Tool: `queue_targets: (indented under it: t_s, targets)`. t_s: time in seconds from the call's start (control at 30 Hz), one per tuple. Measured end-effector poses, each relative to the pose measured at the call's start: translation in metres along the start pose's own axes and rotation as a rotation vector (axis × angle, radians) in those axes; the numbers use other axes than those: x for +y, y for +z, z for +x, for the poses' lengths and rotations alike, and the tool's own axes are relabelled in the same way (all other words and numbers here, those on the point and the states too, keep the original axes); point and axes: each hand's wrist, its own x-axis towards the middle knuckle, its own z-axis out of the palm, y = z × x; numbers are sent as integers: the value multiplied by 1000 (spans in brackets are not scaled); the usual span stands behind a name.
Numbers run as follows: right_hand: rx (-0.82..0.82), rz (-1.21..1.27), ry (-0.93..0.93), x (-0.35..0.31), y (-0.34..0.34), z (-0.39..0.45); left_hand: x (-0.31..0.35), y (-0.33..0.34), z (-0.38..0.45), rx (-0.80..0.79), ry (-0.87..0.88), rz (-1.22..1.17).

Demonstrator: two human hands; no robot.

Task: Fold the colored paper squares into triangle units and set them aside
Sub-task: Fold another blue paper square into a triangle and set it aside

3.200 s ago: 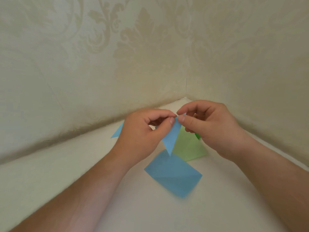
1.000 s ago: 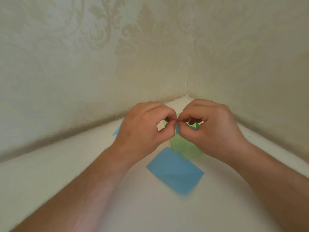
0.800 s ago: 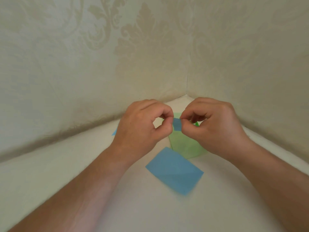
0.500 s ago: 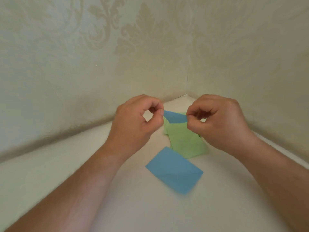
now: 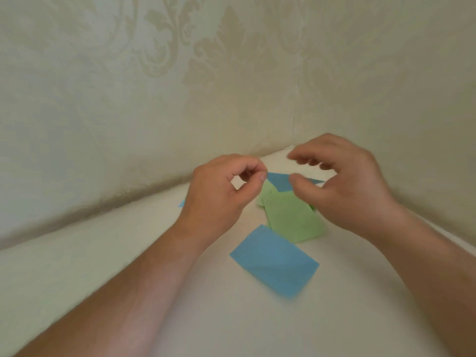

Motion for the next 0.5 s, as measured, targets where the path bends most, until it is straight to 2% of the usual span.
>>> queue_targets:
  t_s: [0.07, 0.23, 0.37, 0.5]
  targets:
    - [-34, -25, -70, -3, 8, -3, 3, 3, -1, -33, 81, 42]
    - [-37, -76, -108, 0, 10, -2, 3, 6, -3, -24, 182, 146]
    - [-27, -200, -159, -2, 14, -2, 0, 8, 0, 42, 240, 295]
    - [-35, -260, -150, -1, 18, -2, -1, 5, 3, 13, 250, 402]
